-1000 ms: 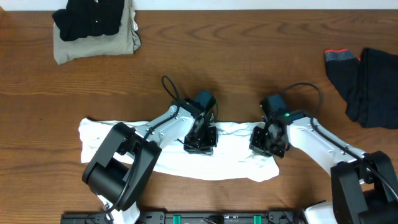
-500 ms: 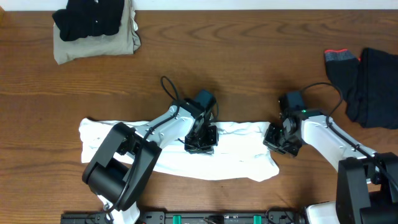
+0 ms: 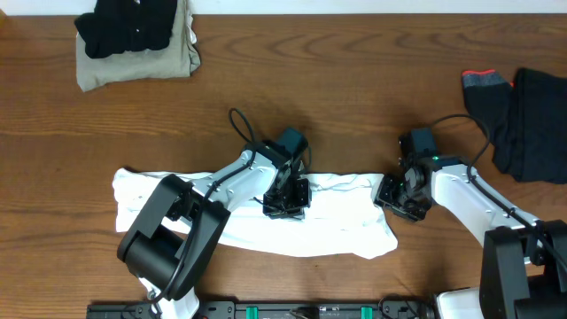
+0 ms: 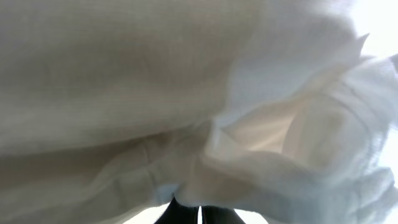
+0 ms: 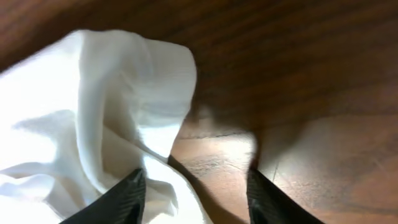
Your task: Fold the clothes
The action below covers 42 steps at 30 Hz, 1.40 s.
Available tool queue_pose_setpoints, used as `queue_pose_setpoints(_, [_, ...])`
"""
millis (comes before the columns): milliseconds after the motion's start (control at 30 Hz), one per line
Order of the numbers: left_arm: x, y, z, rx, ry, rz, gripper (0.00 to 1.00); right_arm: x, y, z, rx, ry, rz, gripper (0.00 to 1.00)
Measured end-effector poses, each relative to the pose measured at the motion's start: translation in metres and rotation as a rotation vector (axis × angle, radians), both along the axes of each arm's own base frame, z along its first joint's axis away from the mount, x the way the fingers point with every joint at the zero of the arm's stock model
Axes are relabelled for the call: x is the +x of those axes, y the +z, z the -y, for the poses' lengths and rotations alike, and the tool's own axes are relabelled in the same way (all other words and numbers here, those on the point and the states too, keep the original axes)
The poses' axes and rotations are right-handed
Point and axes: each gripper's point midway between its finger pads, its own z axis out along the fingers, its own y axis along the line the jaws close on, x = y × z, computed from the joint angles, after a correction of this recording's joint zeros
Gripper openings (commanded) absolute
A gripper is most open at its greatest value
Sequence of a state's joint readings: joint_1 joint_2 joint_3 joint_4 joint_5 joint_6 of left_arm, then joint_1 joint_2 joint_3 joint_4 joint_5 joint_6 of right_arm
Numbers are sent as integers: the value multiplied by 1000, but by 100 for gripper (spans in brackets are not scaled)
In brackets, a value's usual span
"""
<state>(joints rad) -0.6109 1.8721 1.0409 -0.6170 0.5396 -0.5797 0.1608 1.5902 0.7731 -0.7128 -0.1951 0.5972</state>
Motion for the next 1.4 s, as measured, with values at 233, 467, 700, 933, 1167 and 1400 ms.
queue_pose_setpoints(233, [0, 0, 0, 0, 0, 0, 6, -6, 1, -3, 21, 31, -21, 48])
queue_pose_setpoints(467, [0, 0, 0, 0, 0, 0, 6, -10, 0, -4, 28, 46, -33, 45])
queue_pose_setpoints(700, [0, 0, 0, 0, 0, 0, 6, -11, -1, -5, 29, 56, -25, 38])
queue_pose_setpoints(933, [0, 0, 0, -1, 1, 1, 6, -13, -3, -7, 30, 66, -26, 15])
queue_pose_setpoints(1167, [0, 0, 0, -1, 0, 1, 6, -16, -5, -3, 5, 41, -42, 1])
queue_pose_setpoints(1400, [0, 0, 0, -1, 0, 1, 6, -16, -6, -2, -1, 0, -59, 1])
